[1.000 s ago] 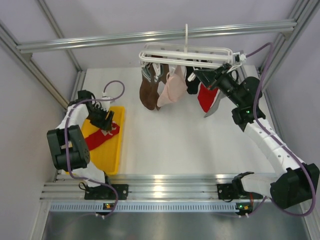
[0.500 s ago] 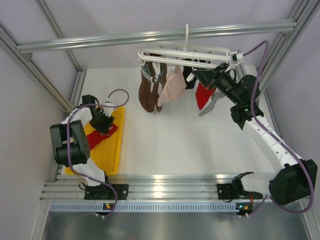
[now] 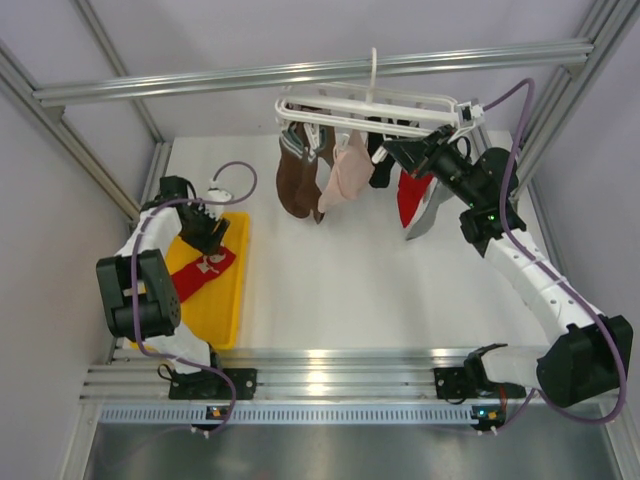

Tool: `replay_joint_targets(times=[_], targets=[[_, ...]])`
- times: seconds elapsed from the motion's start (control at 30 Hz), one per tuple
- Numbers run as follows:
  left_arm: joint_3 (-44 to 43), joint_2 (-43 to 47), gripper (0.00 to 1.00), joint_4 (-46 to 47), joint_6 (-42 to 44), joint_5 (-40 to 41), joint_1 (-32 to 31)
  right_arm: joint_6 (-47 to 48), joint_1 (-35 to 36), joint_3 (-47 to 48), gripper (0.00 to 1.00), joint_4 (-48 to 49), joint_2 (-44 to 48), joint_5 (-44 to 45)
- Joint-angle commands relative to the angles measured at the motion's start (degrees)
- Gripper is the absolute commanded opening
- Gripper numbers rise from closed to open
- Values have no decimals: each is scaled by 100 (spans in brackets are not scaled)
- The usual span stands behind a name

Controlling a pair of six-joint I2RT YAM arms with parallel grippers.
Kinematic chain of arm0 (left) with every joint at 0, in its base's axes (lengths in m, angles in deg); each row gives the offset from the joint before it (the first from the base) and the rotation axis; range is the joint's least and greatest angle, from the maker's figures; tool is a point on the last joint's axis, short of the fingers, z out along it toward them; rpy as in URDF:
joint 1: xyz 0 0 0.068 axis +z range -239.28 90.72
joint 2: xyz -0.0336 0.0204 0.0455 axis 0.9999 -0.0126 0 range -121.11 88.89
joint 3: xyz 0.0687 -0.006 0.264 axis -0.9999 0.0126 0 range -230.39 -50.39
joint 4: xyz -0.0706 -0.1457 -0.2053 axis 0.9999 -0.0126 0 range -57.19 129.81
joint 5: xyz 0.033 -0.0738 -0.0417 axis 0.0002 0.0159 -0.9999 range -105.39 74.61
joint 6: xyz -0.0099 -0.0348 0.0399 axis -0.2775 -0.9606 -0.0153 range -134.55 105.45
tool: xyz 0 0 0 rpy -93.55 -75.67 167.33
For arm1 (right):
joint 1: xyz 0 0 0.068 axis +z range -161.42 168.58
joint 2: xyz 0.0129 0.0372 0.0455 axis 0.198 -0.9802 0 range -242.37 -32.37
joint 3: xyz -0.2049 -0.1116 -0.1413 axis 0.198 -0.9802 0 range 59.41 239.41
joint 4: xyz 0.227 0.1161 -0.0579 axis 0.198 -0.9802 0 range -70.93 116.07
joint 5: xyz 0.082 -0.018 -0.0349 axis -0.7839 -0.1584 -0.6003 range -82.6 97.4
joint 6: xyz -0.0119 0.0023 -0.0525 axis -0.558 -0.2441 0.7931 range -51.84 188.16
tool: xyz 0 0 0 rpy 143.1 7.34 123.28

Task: Clip the socks to the hanger
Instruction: Pick up the sock from the bin.

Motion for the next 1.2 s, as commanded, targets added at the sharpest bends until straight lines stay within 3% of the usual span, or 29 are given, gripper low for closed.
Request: replay_joint_targets(times=[0.0, 0.33, 0.47, 0.5, 0.7, 0.73, 0.8, 1.0, 1.17], targets=[[115, -58, 64, 108, -132, -183, -158, 60, -31, 174, 0, -296, 3, -296], [828, -683, 65, 1040, -27, 406, -158, 104, -102, 174, 0, -401, 56, -270], [898, -579, 53, 1032, -53, 301, -167, 130, -102, 148, 0, -402, 82, -252], [881, -526, 46, 988, -88, 248, -167, 139, -102, 148, 0, -402, 82, -244], [460, 151, 16, 242, -421, -218, -158, 183, -102, 174, 0, -402, 82, -235], [398, 282, 7, 153, -483, -261, -167, 183, -102, 174, 0, -393, 73, -226], [205, 774, 1, 12, -632, -586, -132, 131, -102, 174, 0, -332, 56, -235], [-174, 2215, 0, 28, -1246, -2208, -123, -167, -102, 121, 0, -16, -23, -278], [98, 2998, 0, 1519, -2477, -2811, -508, -511, -102, 60, 0, 459, -128, -331]])
